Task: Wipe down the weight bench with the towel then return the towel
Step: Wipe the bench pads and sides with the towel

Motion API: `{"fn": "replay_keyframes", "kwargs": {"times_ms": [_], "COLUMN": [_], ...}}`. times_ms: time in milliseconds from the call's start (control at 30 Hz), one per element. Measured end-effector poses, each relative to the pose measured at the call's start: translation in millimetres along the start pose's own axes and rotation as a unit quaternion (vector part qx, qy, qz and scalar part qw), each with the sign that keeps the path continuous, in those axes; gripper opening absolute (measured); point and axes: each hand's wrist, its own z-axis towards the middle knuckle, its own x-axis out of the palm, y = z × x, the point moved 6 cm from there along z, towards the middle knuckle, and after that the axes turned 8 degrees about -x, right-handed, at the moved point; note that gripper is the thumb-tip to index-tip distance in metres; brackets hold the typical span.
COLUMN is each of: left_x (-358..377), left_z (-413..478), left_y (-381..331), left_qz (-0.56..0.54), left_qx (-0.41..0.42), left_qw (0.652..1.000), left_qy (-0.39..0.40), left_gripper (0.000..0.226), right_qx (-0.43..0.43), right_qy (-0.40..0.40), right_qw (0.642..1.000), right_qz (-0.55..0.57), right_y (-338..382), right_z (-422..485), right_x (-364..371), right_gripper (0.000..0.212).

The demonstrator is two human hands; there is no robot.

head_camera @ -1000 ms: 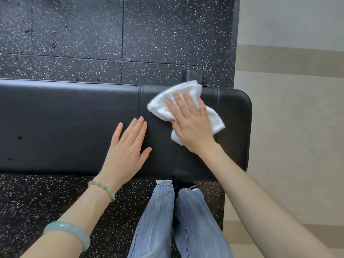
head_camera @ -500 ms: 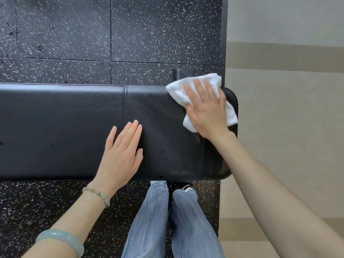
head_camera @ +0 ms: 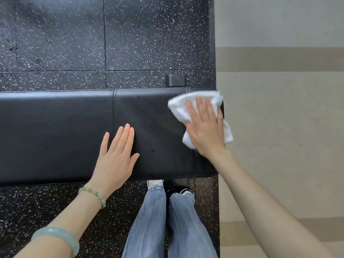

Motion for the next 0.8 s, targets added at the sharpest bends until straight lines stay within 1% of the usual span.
{"fn": "replay_keyframes", "kwargs": {"times_ms": [67, 133, 200, 300, 433, 533, 700, 800], "left_x": [1.2, 1.7, 2.0, 2.0, 5.2, 6.7, 7.0, 5.5], "left_z": [-0.6, -0.8, -1.9, -3.2, -4.6, -3.5, -3.4, -7.8], "left_y": [-0.2, -0.7, -0.3, 2.5, 5.6, 6.2, 9.3, 19.9], "left_qz": [0.001, 0.000, -0.003, -0.013, -0.011, -0.016, -0.054, -0.077], "left_qx": [-0.001, -0.005, -0.014, -0.040, -0.053, -0.054, -0.035, -0.027], "left_qw": [1.000, 1.000, 1.000, 0.999, 0.998, 0.998, 0.998, 0.996], "left_qy": [-0.003, -0.008, -0.014, -0.021, -0.018, -0.017, -0.021, -0.039], "left_gripper": [0.065, 0.065, 0.065, 0.066, 0.067, 0.067, 0.066, 0.064], "right_qx": [0.039, 0.063, 0.043, 0.021, 0.012, -0.009, -0.110, -0.117], "right_qy": [0.026, 0.044, 0.020, -0.033, -0.024, -0.004, 0.035, 0.052], "right_qw": [0.999, 0.997, 0.999, 0.999, 1.000, 1.000, 0.993, 0.992], "right_qz": [0.016, 0.024, 0.014, 0.004, 0.001, -0.001, -0.004, -0.003], "right_y": [-17.1, -26.7, -21.6, -9.2, 9.5, 26.7, 81.1, 102.4], "right_z": [39.8, 56.6, 45.0, -9.3, -83.1, -112.7, -103.6, -51.9], "right_x": [-8.9, -10.8, -10.0, -0.8, 13.7, 20.3, 28.5, 28.7], "right_gripper": [0.055, 0.057, 0.062, 0.055, 0.053, 0.053, 0.055, 0.052]}}
